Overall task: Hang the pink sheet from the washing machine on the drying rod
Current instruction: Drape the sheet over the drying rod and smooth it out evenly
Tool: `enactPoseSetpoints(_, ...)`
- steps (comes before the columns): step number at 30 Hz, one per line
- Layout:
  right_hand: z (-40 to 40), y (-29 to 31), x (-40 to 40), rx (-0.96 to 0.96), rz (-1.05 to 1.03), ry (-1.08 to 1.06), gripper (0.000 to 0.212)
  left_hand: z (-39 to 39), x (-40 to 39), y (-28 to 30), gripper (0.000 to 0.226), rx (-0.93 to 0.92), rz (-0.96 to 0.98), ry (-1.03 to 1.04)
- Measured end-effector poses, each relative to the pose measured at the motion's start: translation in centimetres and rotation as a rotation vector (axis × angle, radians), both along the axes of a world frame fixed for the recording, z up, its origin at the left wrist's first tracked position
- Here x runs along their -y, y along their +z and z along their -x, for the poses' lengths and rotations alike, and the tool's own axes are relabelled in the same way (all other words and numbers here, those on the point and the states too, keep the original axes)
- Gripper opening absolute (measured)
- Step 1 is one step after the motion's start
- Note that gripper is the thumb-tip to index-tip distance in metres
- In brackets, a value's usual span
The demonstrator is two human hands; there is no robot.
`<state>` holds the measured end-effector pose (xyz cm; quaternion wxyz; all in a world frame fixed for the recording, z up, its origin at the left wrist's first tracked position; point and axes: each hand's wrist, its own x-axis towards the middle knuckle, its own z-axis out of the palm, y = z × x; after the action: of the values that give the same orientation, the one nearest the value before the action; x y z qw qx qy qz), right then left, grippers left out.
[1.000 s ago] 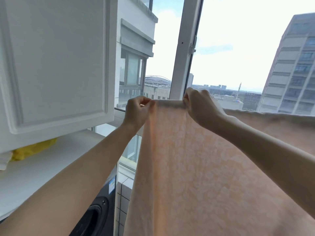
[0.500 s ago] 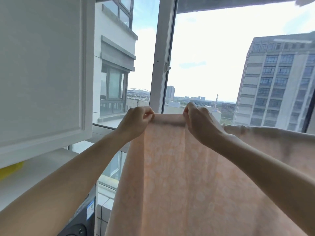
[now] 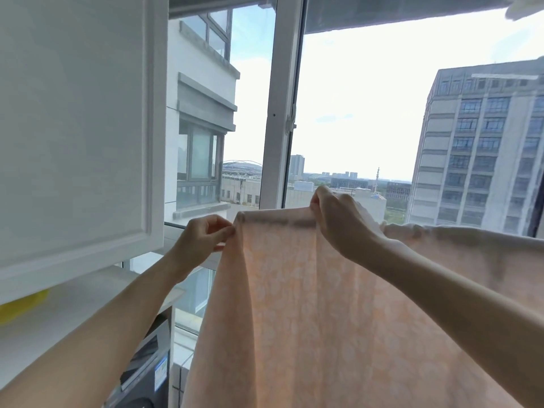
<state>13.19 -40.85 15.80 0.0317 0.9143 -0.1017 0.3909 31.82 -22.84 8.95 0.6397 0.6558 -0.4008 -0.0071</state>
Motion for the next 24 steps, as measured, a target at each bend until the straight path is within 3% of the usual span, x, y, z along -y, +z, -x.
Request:
enactPoseSetpoints(5, -0.1, -0.1, -0.5, -0.006, 0.051, -0.009, 0.016, -0.2, 0.3, 0.3, 0.013, 0.252, -0.065, 0.238)
enactPoseSetpoints(9, -1.0, 0.6, -0.4, -0.006, 0.041, -0.011, 0.016, -0.8, 1.3, 1.4, 0.014, 0.184, 0.033, 0.419)
enactPoseSetpoints(13, -1.8, 0.7, -0.3, -0.022, -0.011, -0.016, 0.016, -1.7, 2.6, 1.3, 0.012, 0.162, -0.118, 0.412)
enactPoseSetpoints(17, -1.2, -0.8, -0.2, -0.023, 0.029, 0.005, 0.016, -1.5, 2.6, 0.0, 0.011, 0.185, -0.117, 0.367)
enactPoseSetpoints(20, -1.0, -0.8, 0.0, -0.006, 0.032, 0.028, 0.017, 0.4, 2.5, 0.2, 0.008, 0.349, -0.019, 0.45)
enactPoseSetpoints(22, -1.0, -0.6, 0.1, -0.002, 0.002, 0.054, 0.018, 2.2, 2.6, 0.7, 0.014, 0.553, 0.078, 0.508)
enactPoseSetpoints(24, -1.1, -0.6, 0.0, 0.002, -0.004, 0.074, 0.018, 3.8, 3.1, 1.2, 0.019, 0.756, 0.057, 0.472)
